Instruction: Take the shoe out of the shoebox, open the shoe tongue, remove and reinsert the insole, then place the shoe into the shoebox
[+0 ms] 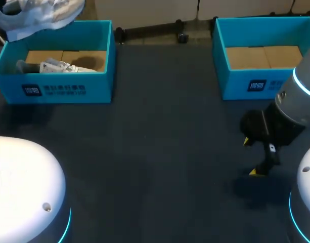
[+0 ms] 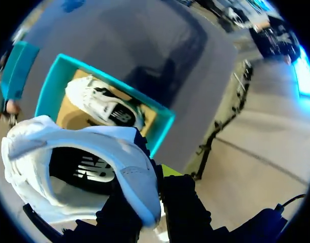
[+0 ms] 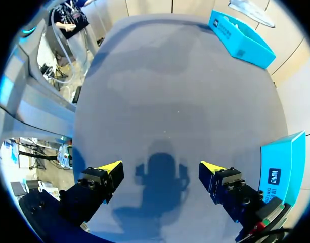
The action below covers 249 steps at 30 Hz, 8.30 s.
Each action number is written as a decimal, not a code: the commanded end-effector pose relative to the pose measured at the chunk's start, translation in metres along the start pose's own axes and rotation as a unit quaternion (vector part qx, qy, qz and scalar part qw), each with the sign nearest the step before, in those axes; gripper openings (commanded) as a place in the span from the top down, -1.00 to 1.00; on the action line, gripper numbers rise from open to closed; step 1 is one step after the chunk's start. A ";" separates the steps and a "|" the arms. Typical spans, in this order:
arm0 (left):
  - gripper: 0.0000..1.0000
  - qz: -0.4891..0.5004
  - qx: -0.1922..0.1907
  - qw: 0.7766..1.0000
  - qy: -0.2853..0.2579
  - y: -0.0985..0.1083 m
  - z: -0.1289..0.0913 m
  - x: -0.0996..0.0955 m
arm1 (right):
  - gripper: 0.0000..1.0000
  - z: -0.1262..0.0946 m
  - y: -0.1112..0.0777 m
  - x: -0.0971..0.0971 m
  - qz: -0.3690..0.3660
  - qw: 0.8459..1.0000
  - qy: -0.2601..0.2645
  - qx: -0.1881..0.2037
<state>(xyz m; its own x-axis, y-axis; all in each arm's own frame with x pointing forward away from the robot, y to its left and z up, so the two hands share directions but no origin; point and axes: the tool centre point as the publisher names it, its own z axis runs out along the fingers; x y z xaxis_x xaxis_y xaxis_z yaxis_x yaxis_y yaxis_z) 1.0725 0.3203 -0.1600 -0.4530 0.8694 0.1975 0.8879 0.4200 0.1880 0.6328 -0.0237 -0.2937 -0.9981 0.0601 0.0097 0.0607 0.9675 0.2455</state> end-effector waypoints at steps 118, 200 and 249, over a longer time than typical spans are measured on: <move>1.00 0.199 -0.024 0.979 0.044 0.051 0.135 -0.081 | -1.00 0.001 -0.001 0.001 0.000 1.000 -0.001 0.000; -1.00 0.223 0.003 0.974 -0.043 0.050 0.107 -0.106 | -1.00 0.001 -0.001 0.001 0.000 1.000 -0.001 0.000; -1.00 0.203 0.078 0.972 -0.093 -0.054 0.103 -0.047 | -1.00 0.001 -0.001 0.001 0.000 1.000 -0.001 0.000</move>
<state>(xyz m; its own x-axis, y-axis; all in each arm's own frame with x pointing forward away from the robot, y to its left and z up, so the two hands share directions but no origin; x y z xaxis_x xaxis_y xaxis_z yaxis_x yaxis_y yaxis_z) 1.0498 0.2826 -0.2705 -0.0556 0.9974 0.0457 0.9983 0.0562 -0.0125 0.6329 -0.0238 -0.2937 -0.9981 0.0603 0.0096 0.0608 0.9675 0.2455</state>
